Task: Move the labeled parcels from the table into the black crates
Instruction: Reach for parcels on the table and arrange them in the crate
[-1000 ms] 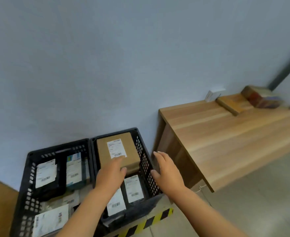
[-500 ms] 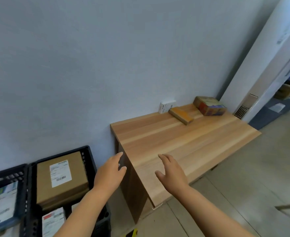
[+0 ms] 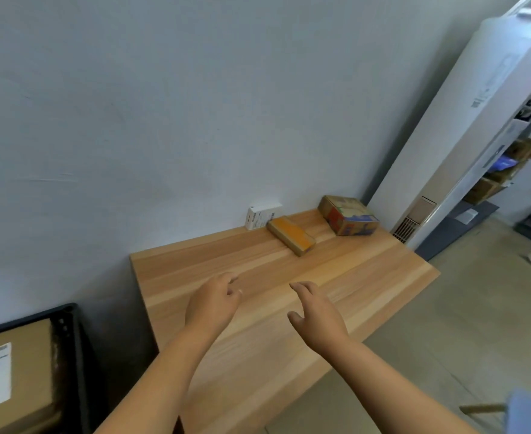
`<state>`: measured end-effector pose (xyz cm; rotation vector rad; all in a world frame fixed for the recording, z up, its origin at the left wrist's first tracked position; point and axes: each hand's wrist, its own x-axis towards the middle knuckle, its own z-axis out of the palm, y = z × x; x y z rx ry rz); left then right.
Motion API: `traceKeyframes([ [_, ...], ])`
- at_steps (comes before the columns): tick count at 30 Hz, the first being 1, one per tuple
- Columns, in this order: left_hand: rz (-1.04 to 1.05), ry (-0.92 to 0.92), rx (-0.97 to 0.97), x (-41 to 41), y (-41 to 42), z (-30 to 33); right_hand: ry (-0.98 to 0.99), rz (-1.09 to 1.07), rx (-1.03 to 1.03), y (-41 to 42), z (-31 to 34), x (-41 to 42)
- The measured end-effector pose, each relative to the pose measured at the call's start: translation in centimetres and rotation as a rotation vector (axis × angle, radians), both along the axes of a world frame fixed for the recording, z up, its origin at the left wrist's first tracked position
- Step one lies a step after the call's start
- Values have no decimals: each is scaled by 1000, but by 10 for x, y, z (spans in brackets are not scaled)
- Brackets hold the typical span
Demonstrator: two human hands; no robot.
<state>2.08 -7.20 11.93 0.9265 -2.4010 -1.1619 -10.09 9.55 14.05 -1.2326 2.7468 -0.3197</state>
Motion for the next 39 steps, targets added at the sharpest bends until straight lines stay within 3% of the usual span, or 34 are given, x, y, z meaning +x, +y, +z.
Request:
traceKeyframes([
  [10, 40, -66, 44, -107, -29, -14, -32, 29, 44, -29, -23, -134],
  [26, 362, -220, -50, -250, -89, -26, -110, 336, 110, -167, -76, -368],
  [39, 477, -339, 6, -309, -92, -65, 63, 511, 167, -288, -119, -467],
])
